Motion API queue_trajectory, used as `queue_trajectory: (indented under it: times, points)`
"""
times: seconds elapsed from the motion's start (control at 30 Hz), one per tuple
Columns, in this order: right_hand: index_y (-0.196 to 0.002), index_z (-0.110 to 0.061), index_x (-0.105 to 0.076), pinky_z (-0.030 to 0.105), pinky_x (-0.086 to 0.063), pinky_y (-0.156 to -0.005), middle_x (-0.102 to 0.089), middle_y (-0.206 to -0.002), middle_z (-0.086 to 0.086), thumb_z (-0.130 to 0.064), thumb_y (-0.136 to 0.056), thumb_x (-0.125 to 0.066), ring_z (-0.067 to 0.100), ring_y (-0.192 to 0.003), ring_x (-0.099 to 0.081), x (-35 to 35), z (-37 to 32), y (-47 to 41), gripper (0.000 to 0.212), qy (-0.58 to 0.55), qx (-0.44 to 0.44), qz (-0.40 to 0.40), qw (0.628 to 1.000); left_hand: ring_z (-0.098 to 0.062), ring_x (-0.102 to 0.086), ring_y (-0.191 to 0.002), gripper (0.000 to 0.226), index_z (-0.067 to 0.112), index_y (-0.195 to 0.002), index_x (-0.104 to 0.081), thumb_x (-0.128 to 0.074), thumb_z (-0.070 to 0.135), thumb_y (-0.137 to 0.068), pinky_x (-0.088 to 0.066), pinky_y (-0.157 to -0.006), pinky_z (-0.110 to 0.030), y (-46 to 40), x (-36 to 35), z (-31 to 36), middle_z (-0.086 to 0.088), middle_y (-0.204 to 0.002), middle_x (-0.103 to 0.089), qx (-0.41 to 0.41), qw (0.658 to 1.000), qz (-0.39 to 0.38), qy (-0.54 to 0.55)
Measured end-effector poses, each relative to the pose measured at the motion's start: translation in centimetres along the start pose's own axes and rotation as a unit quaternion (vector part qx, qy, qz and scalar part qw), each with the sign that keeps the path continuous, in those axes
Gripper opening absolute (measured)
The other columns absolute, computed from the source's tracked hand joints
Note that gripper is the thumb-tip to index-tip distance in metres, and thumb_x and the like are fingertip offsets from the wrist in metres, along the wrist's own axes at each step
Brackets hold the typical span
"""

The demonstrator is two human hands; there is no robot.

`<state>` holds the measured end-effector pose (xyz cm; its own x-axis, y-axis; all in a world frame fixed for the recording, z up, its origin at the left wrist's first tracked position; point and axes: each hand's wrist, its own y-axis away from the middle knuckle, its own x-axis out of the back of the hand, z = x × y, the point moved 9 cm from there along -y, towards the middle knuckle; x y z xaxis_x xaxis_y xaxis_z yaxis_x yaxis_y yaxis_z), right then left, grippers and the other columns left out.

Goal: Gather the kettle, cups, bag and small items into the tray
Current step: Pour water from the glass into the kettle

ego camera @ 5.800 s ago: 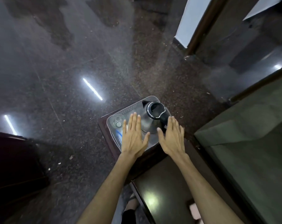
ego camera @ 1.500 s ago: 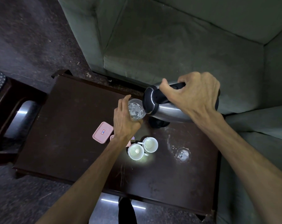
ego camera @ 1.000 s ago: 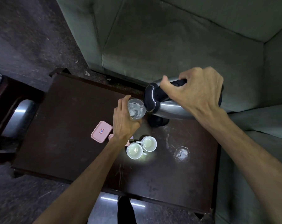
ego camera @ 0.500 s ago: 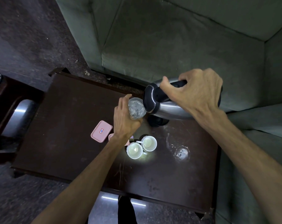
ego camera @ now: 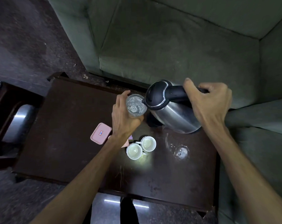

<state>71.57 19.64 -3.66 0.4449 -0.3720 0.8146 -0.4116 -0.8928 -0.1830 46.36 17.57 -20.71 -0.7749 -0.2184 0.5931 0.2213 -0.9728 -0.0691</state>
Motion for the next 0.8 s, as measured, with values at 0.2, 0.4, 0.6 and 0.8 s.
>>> queue_trajectory:
  times: [0.2, 0.4, 0.6, 0.8]
  points:
    - [-0.055, 0.000, -0.044, 0.050, -0.051, -0.058, -0.029, -0.059, 0.017, -0.058, -0.075, -0.071, 0.017, -0.054, -0.033, 0.4, 5.2, 2.7, 0.068, -0.162, -0.190, 0.055, 0.967, -0.027, -0.064, -0.104, 0.090, 0.022, -0.138, -0.044, -0.080, 0.038, -0.057, -0.054, -0.086, -0.043, -0.3, 0.0, 0.6, 0.003, -0.126, -0.056, -0.006, 1.000, 0.000, 0.001]
    - [-0.054, -0.002, -0.038, 0.056, -0.053, -0.061, -0.027, -0.060, 0.020, -0.058, -0.074, -0.073, 0.023, -0.055, -0.031, -0.7, 7.9, 6.6, 0.070, -0.233, -0.294, 0.100, 0.922, -0.026, -0.065, -0.105, 0.091, 0.023, -0.139, -0.045, -0.090, 0.029, -0.060, -0.056, -0.084, -0.044, -0.2, -1.6, -1.3, 0.002, -0.127, -0.057, 0.013, 1.000, -0.017, -0.017]
    - [-0.054, 0.002, -0.037, 0.048, -0.049, -0.058, -0.029, -0.061, 0.026, -0.061, -0.075, -0.076, 0.024, -0.055, -0.030, -1.7, 8.8, 9.2, 0.076, -0.269, -0.321, 0.126, 0.899, -0.023, -0.065, -0.110, 0.090, 0.021, -0.140, -0.047, -0.091, 0.035, -0.063, -0.055, -0.087, -0.039, 0.3, -4.0, -3.7, 0.003, -0.130, -0.057, 0.035, 0.998, -0.051, -0.013]
    - [-0.053, -0.002, -0.028, 0.041, -0.034, -0.053, -0.019, -0.054, 0.010, -0.053, -0.079, -0.078, 0.023, -0.055, -0.024, -1.6, 8.7, 9.8, 0.076, -0.314, -0.304, 0.142, 0.888, -0.024, -0.063, -0.108, 0.087, 0.017, -0.140, -0.047, -0.089, 0.032, -0.066, -0.050, -0.084, -0.034, 1.1, -5.7, -5.1, 0.000, -0.130, -0.056, 0.040, 0.996, -0.080, -0.016]
